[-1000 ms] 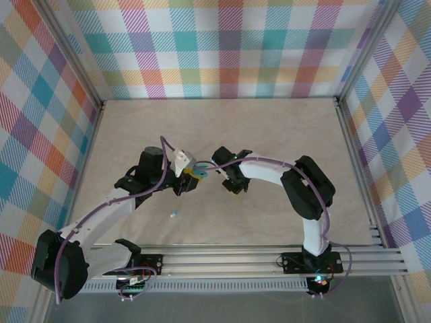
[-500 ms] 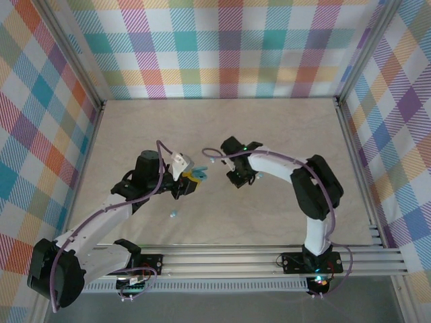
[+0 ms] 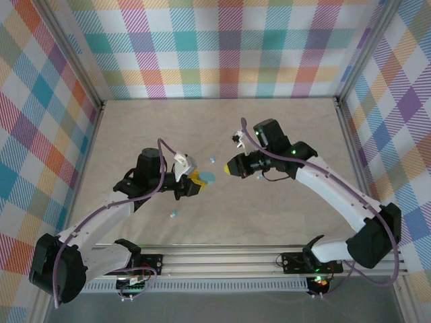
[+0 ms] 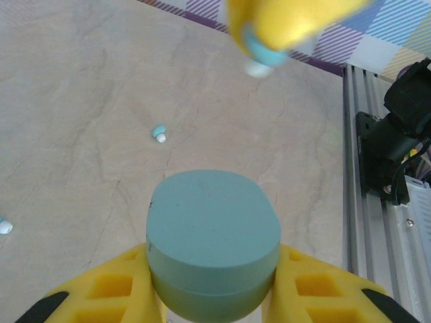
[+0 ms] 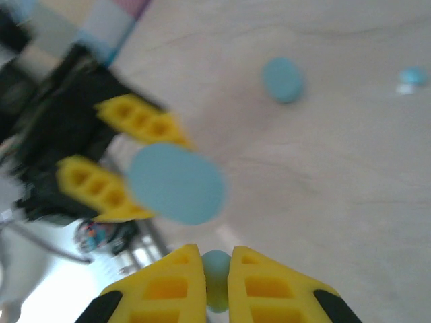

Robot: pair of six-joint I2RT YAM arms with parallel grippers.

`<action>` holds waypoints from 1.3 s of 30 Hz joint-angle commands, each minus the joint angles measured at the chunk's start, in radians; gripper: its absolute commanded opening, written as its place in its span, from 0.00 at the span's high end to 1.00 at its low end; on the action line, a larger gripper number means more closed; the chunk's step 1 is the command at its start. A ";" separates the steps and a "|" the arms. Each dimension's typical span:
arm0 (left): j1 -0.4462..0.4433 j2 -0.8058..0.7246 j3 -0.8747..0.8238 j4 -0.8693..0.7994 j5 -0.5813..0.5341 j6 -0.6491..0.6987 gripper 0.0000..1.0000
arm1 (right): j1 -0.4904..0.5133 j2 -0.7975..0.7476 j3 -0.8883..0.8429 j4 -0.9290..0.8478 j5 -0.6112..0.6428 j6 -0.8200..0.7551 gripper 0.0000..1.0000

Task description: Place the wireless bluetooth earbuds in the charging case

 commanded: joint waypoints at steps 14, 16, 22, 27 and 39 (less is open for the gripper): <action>0.019 -0.001 0.045 0.024 0.085 -0.055 0.98 | 0.130 0.095 0.002 0.084 -0.092 0.028 1.00; 0.021 -0.006 0.043 0.017 0.090 -0.052 0.98 | 0.120 0.120 0.035 0.062 -0.041 0.010 1.00; 0.019 -0.017 0.039 -0.009 0.098 -0.034 0.98 | 0.064 0.123 0.070 0.065 -0.030 0.007 1.00; 0.019 -0.016 0.034 -0.011 0.102 -0.026 0.98 | 0.037 0.123 0.093 0.057 -0.034 0.003 1.00; 0.019 0.004 0.042 0.023 0.246 -0.002 0.99 | 0.012 0.145 0.056 0.153 -0.186 0.043 1.00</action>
